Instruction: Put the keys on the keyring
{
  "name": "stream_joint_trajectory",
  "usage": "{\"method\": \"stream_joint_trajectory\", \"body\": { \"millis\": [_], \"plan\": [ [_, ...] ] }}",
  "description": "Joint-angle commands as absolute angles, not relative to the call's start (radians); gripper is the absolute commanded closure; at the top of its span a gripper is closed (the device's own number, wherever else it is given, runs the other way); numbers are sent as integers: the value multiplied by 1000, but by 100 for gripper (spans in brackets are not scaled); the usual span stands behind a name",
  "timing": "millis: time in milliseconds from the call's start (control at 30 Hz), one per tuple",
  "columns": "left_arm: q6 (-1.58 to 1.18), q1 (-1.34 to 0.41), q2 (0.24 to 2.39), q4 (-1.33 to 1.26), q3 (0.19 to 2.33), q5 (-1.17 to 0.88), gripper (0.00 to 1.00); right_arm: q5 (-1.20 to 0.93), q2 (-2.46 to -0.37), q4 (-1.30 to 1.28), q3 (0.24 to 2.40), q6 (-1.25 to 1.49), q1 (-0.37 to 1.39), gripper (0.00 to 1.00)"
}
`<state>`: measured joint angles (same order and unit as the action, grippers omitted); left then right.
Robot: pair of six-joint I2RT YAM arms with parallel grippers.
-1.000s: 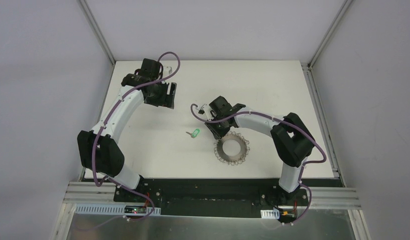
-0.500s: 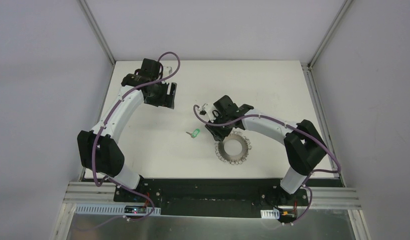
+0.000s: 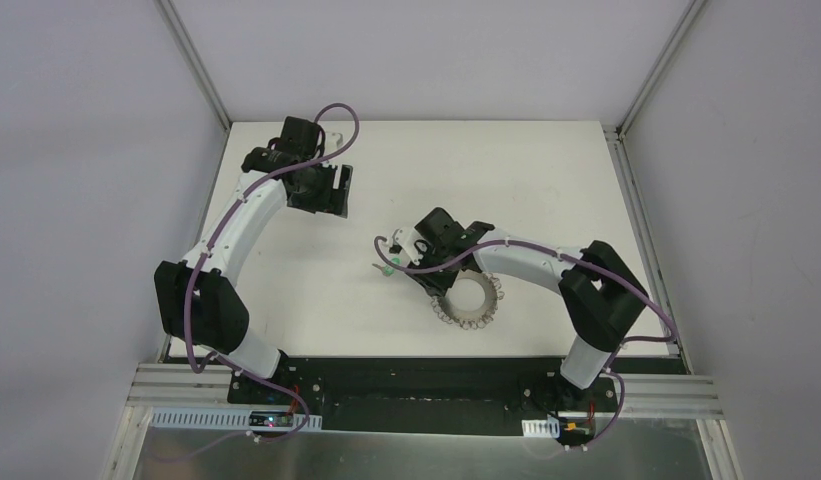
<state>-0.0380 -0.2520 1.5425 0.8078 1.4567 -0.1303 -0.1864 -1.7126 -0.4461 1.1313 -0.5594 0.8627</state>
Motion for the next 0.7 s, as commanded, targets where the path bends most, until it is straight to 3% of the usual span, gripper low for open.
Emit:
{"method": "stream_joint_trajectory", "body": {
  "millis": [0, 367, 667],
  "plan": [
    [-43, -237, 1500, 819, 1473, -145, 25, -145, -1742, -449, 1152, -594, 874, 60],
    [-44, -227, 1506, 817, 1472, -163, 25, -127, -1779, -449, 1166, -603, 880, 67],
    [-47, -224, 1511, 817, 1468, -174, 26, -117, -1784, -451, 1173, -604, 881, 81]
  ]
}}
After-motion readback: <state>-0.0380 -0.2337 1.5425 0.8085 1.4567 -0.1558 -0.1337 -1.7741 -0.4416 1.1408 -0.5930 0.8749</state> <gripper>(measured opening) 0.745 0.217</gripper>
